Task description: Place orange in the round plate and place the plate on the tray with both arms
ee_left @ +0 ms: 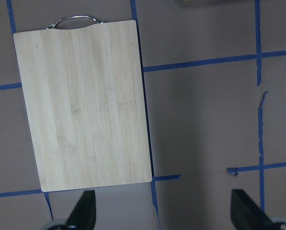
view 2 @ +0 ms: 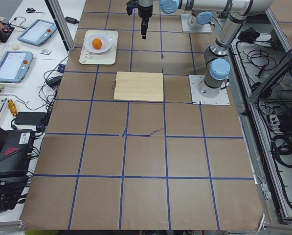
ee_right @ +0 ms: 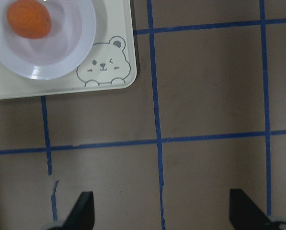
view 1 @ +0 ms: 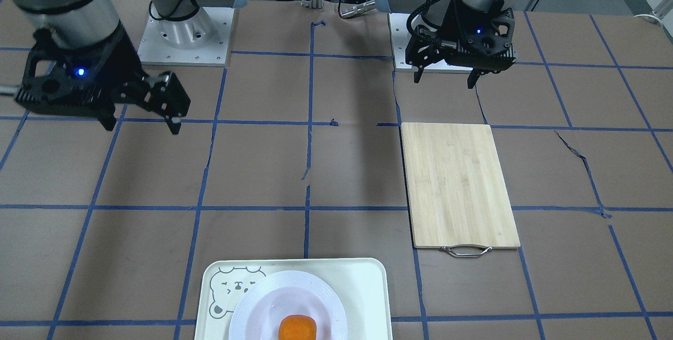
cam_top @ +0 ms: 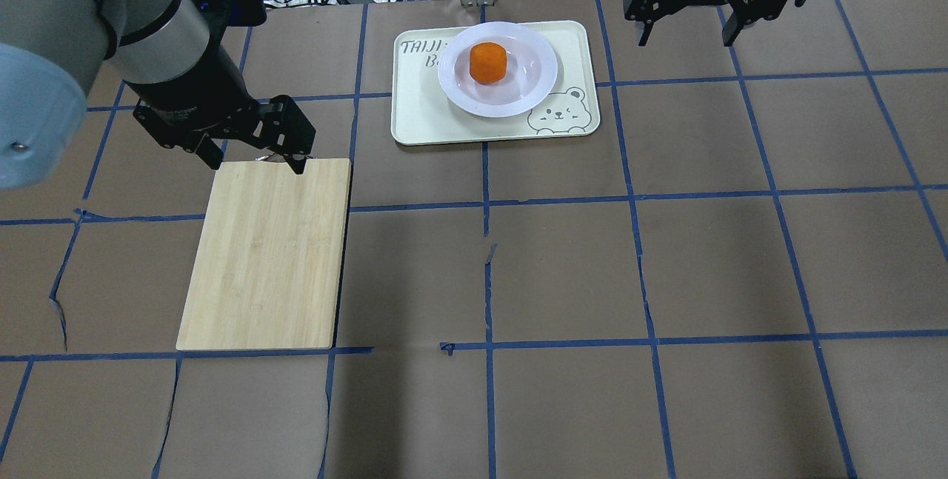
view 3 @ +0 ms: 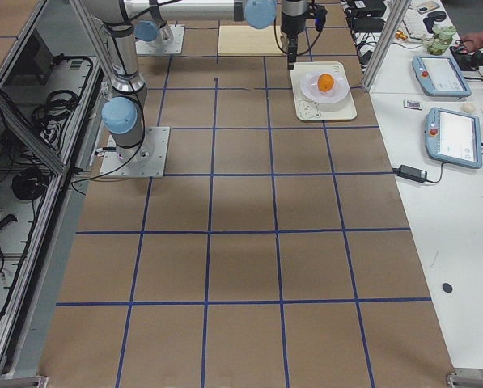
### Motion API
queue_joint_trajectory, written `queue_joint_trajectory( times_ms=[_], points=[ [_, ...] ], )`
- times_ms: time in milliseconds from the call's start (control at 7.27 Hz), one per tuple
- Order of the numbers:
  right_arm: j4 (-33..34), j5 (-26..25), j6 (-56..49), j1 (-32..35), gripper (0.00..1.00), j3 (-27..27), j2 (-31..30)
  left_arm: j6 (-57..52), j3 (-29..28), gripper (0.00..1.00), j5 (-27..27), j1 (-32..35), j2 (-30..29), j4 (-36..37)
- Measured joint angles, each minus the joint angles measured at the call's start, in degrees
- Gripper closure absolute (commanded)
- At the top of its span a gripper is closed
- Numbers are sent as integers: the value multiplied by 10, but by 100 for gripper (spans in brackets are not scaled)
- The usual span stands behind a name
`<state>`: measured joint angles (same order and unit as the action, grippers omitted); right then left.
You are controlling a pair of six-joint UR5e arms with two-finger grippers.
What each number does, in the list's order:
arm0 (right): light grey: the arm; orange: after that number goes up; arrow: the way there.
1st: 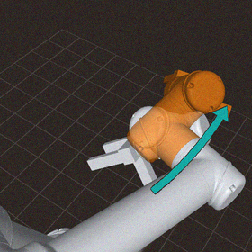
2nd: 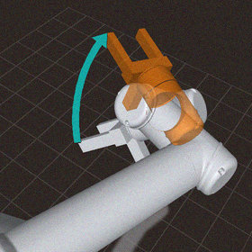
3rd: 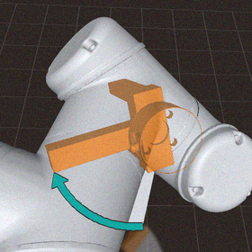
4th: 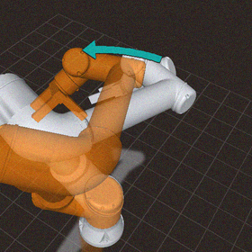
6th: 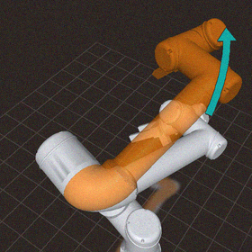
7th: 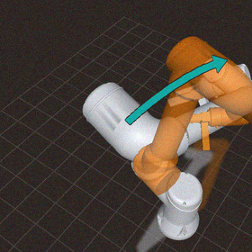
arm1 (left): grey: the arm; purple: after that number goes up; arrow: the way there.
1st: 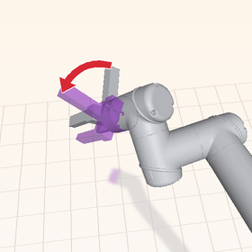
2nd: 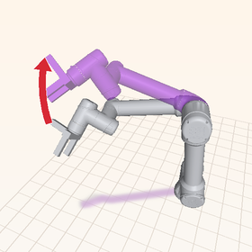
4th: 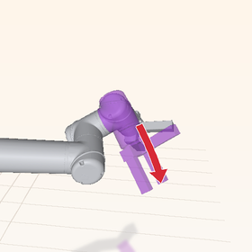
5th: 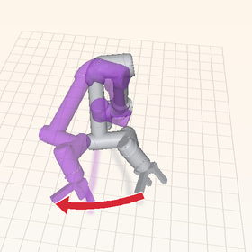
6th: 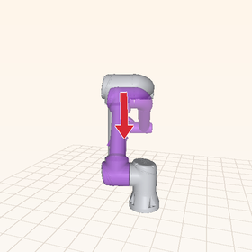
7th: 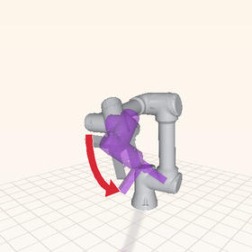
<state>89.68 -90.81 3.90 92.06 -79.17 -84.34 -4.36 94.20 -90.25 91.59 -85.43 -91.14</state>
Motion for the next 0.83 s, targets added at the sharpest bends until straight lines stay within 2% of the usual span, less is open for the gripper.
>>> queue_joint_trajectory(
  times_ms=[275,826],
  points=[
    [-30,-13,-20,9,0,-9,-29,0,-1,0,0,-1,0,-2],
    [31,-13,-42,12,0,-67,-35,-2,-1,0,0,0,0,-2]
  ],
)
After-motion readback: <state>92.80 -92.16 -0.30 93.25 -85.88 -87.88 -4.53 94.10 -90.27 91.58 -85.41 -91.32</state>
